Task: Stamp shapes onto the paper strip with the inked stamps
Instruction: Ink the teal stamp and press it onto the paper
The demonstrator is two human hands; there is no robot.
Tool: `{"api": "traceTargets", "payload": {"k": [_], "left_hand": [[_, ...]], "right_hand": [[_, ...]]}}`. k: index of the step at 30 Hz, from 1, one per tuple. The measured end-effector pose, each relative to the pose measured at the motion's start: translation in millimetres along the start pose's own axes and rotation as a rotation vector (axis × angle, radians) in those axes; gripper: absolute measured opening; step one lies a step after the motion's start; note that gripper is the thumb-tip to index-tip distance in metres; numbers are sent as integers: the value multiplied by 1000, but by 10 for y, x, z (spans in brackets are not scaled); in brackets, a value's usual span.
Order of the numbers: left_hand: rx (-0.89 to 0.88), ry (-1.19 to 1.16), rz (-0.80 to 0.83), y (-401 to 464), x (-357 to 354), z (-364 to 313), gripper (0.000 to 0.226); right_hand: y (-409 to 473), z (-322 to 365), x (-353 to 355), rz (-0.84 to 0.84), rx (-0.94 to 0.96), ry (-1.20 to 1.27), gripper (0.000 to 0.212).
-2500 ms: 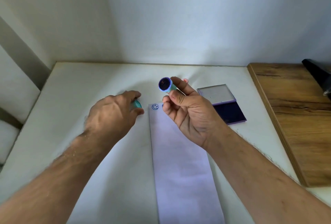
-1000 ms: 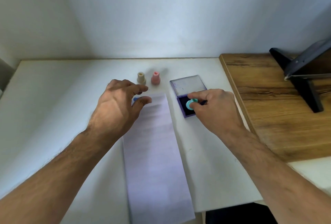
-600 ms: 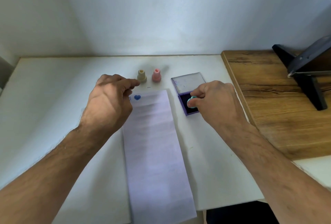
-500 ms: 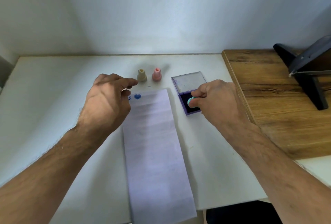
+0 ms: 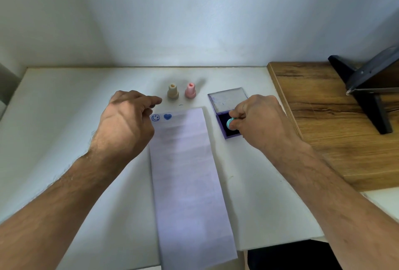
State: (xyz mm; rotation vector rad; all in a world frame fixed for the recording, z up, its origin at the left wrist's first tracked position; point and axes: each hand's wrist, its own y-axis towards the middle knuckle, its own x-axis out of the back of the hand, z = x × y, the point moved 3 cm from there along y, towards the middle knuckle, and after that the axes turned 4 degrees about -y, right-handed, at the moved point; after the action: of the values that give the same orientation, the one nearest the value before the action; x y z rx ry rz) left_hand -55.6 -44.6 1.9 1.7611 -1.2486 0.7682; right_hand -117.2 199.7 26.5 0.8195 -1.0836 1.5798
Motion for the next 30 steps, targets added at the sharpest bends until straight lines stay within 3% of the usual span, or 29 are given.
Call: {"api": "traceTargets", "payload": {"k": [2,11,15,18,21,24,30], "left_hand": [[9,6,14,-12,1,6,36],[4,-9,58,-35,21,-35,32],[17,-15,96,-14,33,-11,40],[23,-6,123,-5,24,6,45],[20,22,149,-8,-4,-1,49],[10,49,169,-23,-24,-22,50],[-50,57,240,-35,-47,-47,44]], "right_hand": [[16,26,26,66,-51,19,26],[-12,-34,36,-52,3,93,22],[-63,152,43,-146,82,423,16],[-96,377,-84,-56,100,824,13],[-95,527,-285,-16,85,984,13],[-56,578,-450,-65,52,990,19],[-5,655,-545,-210,149,632,27]]}}
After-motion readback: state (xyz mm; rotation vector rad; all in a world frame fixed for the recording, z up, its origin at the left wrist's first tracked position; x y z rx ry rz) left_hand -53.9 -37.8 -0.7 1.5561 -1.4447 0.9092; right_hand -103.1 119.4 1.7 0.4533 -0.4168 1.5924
